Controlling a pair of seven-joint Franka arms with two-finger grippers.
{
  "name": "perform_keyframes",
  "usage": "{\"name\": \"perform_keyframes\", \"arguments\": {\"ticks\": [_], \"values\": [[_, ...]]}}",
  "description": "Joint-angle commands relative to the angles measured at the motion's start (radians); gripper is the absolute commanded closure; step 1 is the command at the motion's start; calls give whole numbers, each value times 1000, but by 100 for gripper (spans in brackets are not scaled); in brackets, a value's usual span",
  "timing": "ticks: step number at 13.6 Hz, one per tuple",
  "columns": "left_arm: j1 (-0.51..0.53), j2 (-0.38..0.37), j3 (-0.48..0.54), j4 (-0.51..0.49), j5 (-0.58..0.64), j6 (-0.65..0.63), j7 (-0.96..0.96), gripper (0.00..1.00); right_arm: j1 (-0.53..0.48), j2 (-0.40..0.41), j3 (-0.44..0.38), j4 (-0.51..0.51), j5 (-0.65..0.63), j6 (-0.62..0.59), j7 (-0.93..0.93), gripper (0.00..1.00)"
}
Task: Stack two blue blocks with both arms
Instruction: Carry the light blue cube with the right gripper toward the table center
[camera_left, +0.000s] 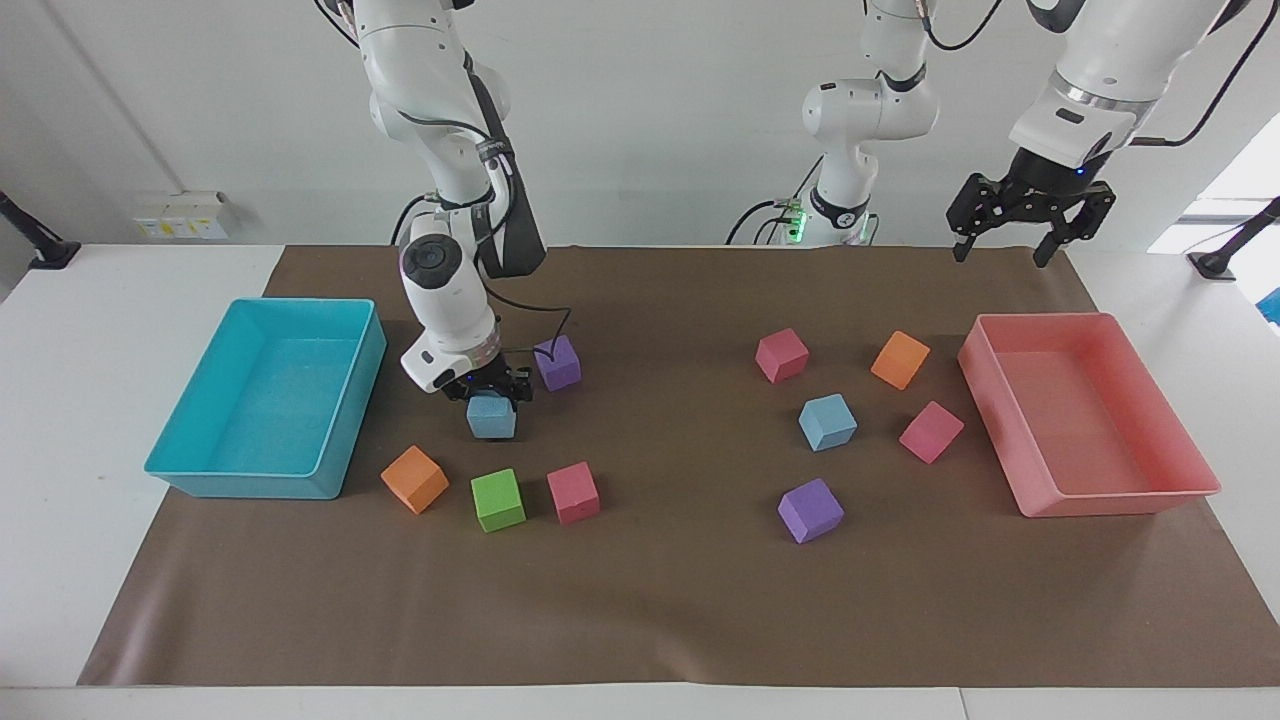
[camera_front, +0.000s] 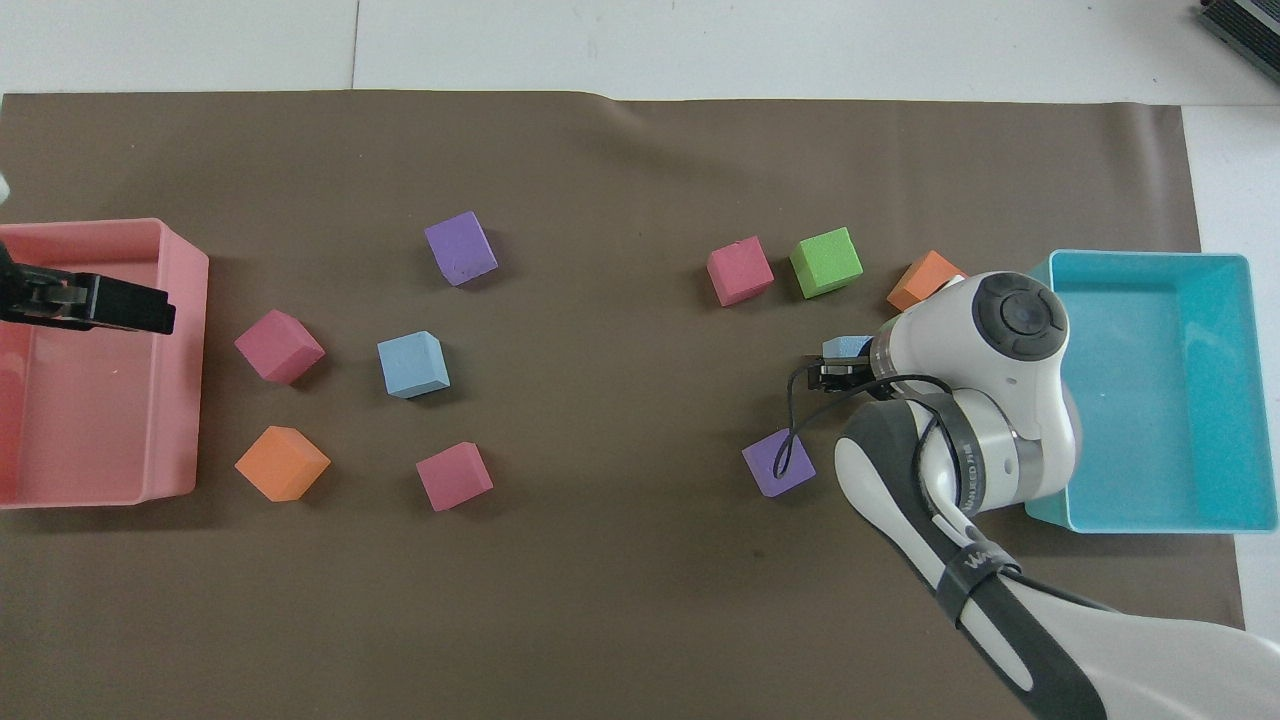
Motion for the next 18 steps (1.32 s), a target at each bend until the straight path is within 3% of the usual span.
{"name": "perform_keyframes", "arguments": {"ticks": [1, 5, 8, 11, 15, 18], "values": [[1, -5, 2, -9, 2, 16, 3, 0, 0, -58, -5, 31, -1, -74, -24, 100], [8, -5, 2, -9, 2, 23, 5, 0, 3, -72, 0, 109, -3, -188, -18, 100], [8, -7, 1, -12, 2, 23, 5, 0, 81, -59, 0, 153, -6, -192, 63, 100], [8, -8, 2, -14, 2, 22, 2, 0, 88, -16, 2, 256, -12, -244, 88, 100], [8, -8, 2, -16, 2, 19, 0, 0, 216, 95, 2, 431, -11, -327, 263, 100], [4, -10, 2, -16, 2, 17, -3, 0, 264, 142, 2, 453, -8, -311, 307, 100]]}}
